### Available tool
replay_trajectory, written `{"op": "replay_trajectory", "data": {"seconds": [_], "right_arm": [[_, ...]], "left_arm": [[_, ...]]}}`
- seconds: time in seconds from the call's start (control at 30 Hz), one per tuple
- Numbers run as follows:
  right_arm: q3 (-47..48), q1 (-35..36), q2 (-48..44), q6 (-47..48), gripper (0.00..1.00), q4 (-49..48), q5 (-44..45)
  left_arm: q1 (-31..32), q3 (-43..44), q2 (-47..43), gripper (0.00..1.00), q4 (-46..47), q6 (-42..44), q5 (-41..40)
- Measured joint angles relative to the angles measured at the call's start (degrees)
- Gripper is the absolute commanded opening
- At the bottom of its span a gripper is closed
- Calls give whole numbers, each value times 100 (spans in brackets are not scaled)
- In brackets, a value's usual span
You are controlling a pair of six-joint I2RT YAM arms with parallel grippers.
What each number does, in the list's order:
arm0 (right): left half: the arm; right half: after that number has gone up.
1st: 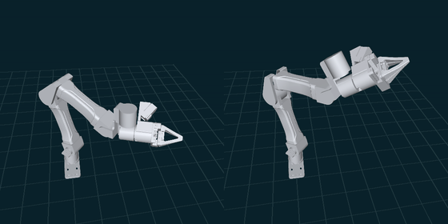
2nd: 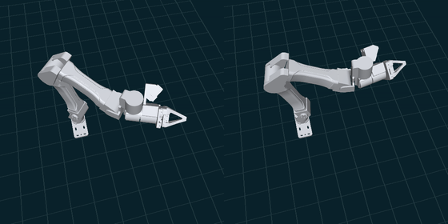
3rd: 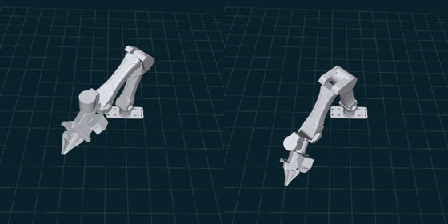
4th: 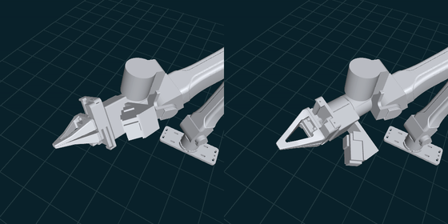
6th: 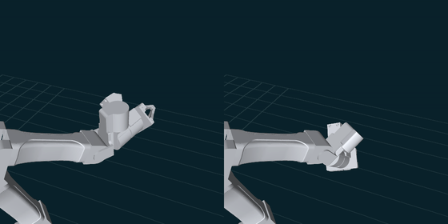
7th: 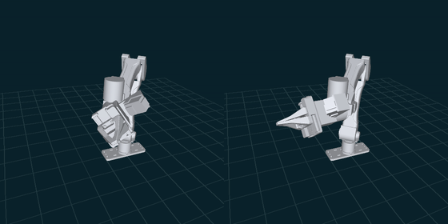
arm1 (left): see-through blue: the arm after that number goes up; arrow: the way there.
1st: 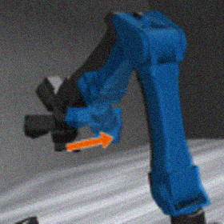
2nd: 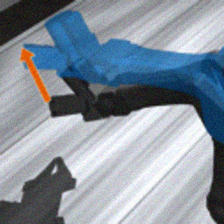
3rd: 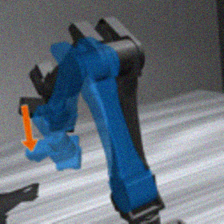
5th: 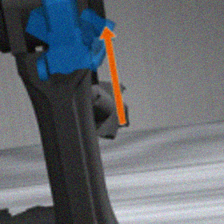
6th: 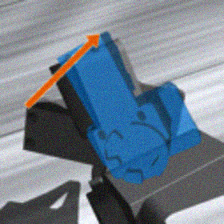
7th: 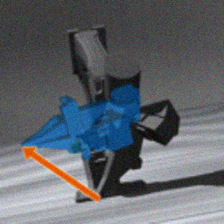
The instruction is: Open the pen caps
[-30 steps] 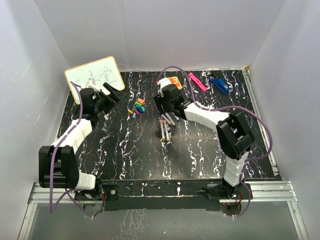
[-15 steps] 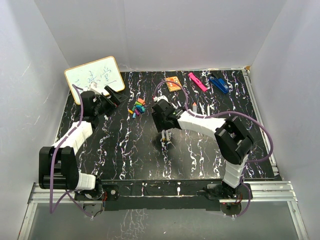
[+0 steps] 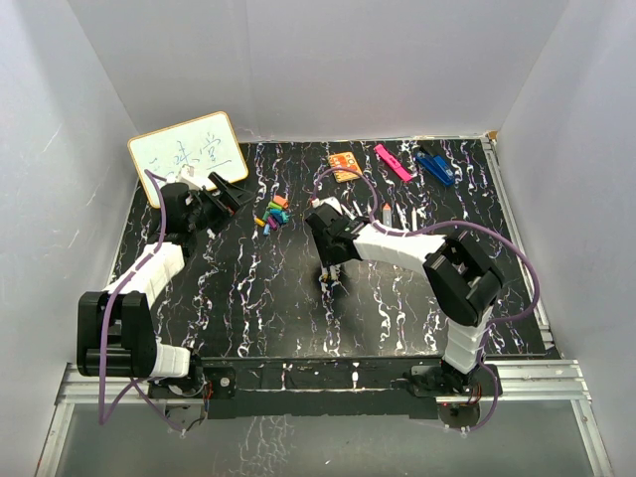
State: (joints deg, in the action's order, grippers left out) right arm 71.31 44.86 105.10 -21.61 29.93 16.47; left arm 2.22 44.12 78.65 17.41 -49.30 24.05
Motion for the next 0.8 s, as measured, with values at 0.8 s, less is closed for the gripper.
{"op": "replay_trajectory", "data": {"seconds": [0.8], "right_arm": [[57, 0, 411, -22, 32, -236, -24]], "left_arm": [[0, -2, -13, 98, 15, -4, 52]]}}
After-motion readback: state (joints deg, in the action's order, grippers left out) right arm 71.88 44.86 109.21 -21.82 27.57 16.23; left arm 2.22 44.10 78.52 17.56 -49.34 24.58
